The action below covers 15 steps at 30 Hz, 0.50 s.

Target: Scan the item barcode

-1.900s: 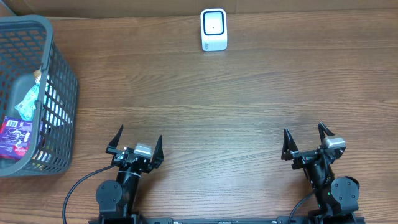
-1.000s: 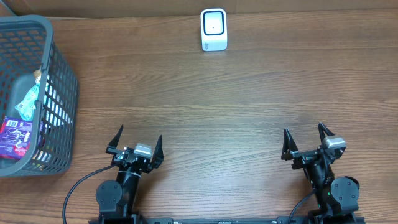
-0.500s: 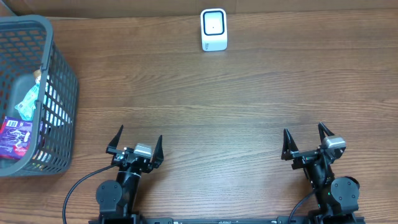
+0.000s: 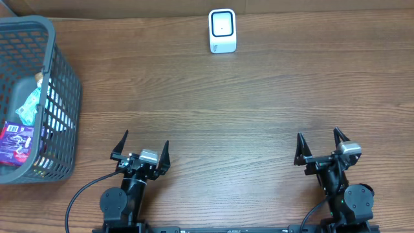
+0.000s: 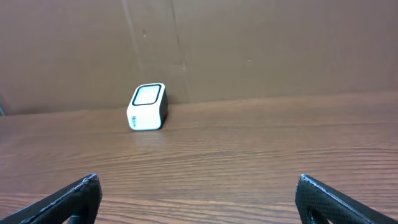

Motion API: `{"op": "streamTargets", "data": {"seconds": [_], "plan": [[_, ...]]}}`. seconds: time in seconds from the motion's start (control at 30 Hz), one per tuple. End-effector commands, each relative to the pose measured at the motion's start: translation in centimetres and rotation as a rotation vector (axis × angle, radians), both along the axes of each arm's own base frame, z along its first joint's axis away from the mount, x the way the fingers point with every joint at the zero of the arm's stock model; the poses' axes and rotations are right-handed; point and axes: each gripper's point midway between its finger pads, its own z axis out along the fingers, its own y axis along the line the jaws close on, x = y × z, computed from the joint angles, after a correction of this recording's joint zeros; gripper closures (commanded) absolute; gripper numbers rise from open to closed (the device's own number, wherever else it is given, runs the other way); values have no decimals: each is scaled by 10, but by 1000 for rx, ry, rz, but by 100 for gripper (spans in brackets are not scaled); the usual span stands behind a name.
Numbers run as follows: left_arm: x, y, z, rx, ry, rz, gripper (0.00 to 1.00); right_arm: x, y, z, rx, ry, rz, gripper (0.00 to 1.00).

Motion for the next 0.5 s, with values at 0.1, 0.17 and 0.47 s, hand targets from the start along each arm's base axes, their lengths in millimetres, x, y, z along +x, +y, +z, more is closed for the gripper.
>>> {"op": "streamTargets", "data": {"seconds": [0.1,0.17,0.47], "plan": [[0,4,0,7,-7,22,0,0,-3,-1,0,-8,-18,0],[0,4,0,6,-7,24,0,1,-3,1,1,-16,-20,0],[0,4,1,2,-9,20,0,0,-4,21,15,-95,-23,0]]}}
